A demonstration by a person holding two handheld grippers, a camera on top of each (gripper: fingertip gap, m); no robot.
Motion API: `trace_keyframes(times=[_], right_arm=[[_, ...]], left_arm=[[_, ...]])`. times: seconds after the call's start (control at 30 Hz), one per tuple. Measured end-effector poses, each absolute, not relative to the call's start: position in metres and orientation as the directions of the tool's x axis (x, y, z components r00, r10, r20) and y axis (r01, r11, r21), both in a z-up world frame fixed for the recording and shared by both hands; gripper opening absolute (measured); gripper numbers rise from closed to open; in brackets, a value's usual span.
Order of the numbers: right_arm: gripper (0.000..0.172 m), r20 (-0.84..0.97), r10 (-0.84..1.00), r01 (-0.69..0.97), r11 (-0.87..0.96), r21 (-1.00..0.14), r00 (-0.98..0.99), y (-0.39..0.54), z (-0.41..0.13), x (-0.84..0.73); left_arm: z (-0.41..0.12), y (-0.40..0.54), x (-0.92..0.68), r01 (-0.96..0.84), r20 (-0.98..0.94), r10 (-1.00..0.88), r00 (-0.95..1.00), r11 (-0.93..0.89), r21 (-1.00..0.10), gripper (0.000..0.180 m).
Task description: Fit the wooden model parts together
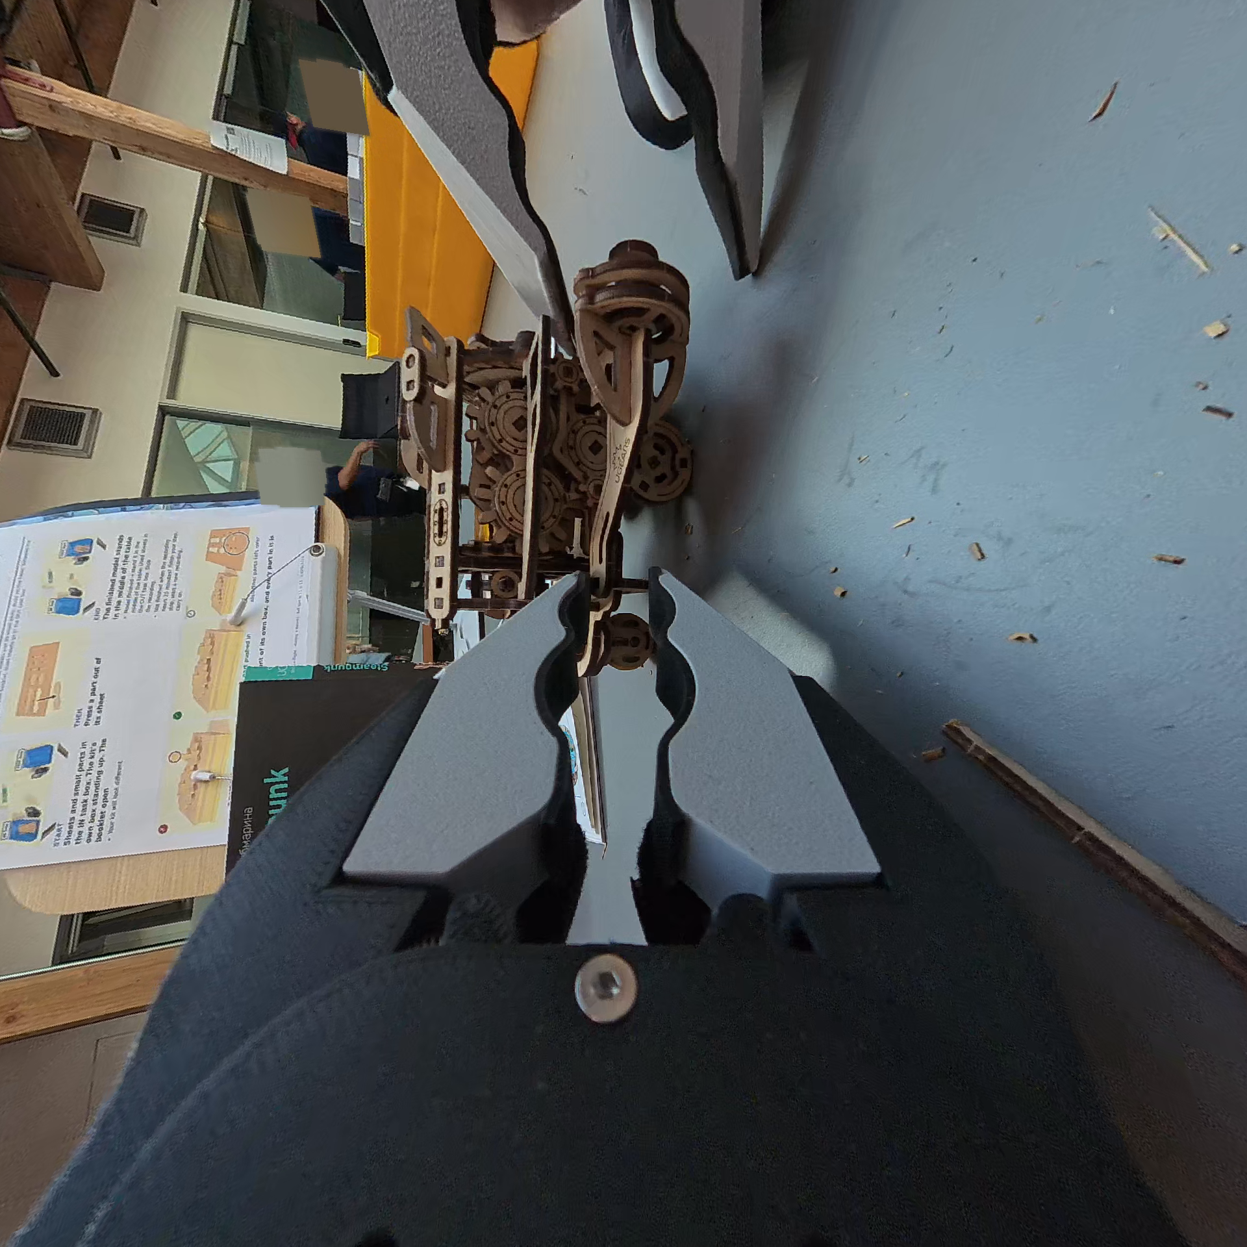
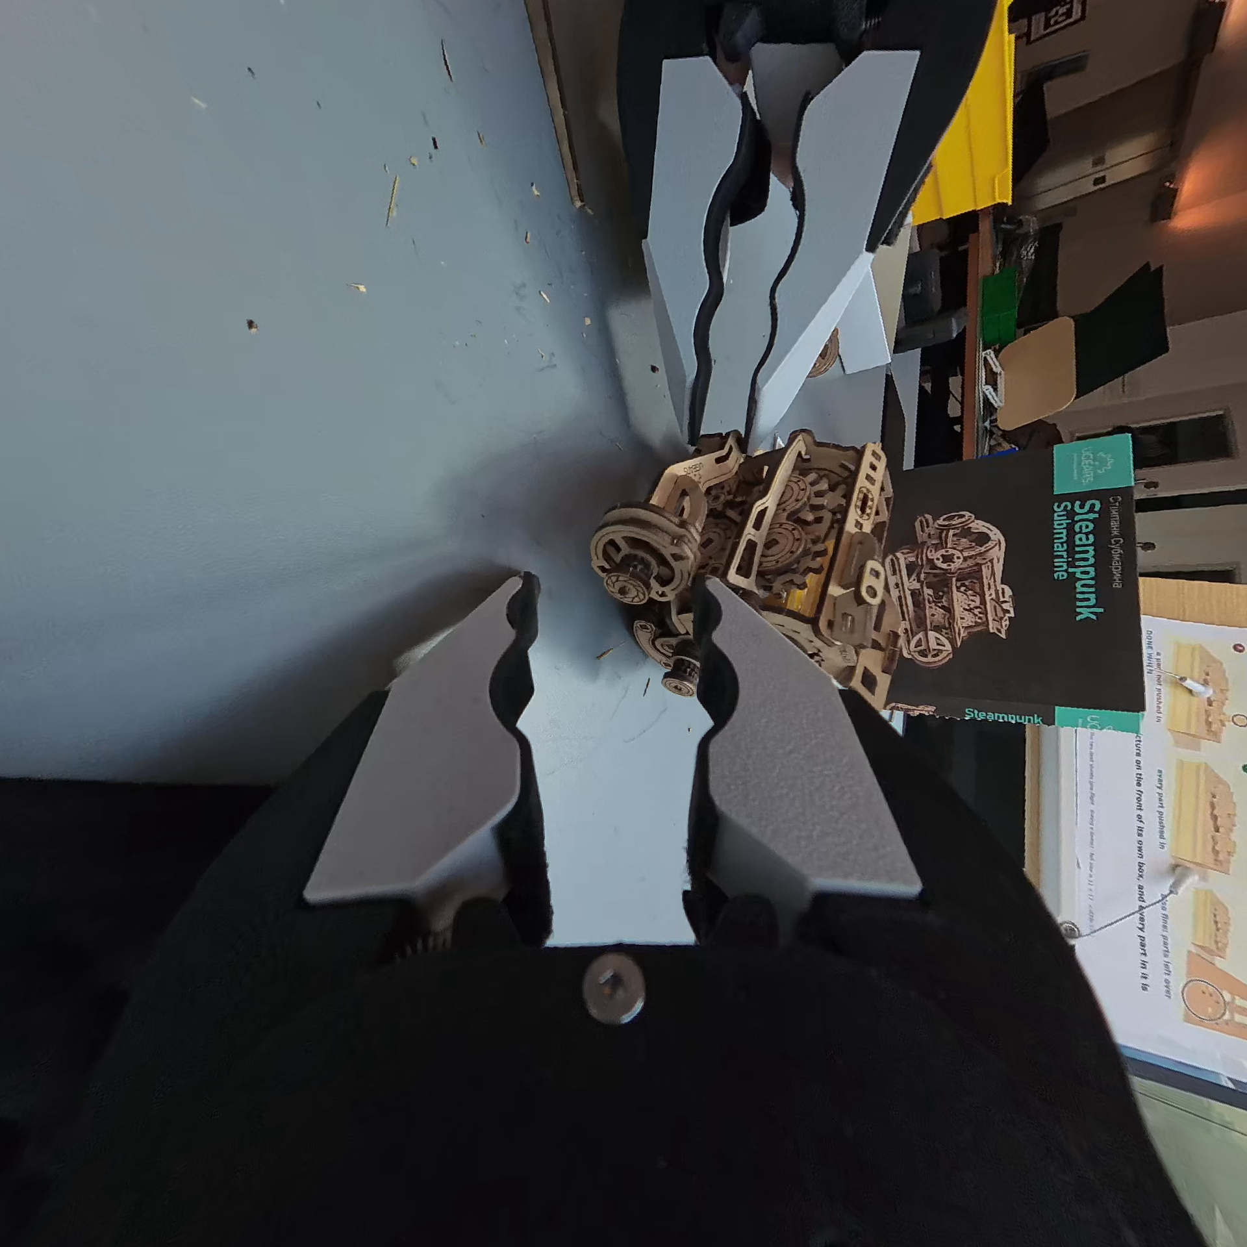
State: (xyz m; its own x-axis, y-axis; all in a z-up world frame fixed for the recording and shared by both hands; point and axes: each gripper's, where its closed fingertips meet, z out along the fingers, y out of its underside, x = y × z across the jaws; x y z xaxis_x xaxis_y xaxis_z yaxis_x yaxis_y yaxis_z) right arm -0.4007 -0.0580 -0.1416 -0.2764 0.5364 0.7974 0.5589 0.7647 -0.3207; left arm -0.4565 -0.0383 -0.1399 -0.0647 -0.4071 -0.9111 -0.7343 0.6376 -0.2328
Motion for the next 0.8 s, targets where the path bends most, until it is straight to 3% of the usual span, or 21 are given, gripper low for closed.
trace_keyframes(times=[0.33, 0.6, 0.7, 0.8], right_arm=[[0.048, 0.71, 0.665, 0.504, 0.706, -0.498, -0.23, -0.056, -0.139, -0.402], [0.047, 0.662, 0.724, 0.518, 0.649, -0.557, -0.196, -0.054, -0.138, -0.4], [0.046, 0.551, 0.822, 0.508, 0.54, -0.67, -0.148, -0.057, -0.131, -0.398], [0.047, 0.327, 0.941, 0.495, 0.326, -0.805, -0.089, -0.058, -0.122, -0.394]], left_arm=[[-0.139, -0.038, -0.457, -0.733, -0.909, -0.414, -0.054, 0.635, -0.246, 0.015], [-0.139, -0.039, -0.456, -0.737, -0.913, -0.404, -0.06, 0.635, -0.232, 0.014], [-0.139, -0.04, -0.456, -0.738, -0.912, -0.406, -0.059, 0.633, -0.234, 0.015], [-0.139, -0.04, -0.456, -0.738, -0.913, -0.404, -0.06, 0.633, -0.232, 0.015]])
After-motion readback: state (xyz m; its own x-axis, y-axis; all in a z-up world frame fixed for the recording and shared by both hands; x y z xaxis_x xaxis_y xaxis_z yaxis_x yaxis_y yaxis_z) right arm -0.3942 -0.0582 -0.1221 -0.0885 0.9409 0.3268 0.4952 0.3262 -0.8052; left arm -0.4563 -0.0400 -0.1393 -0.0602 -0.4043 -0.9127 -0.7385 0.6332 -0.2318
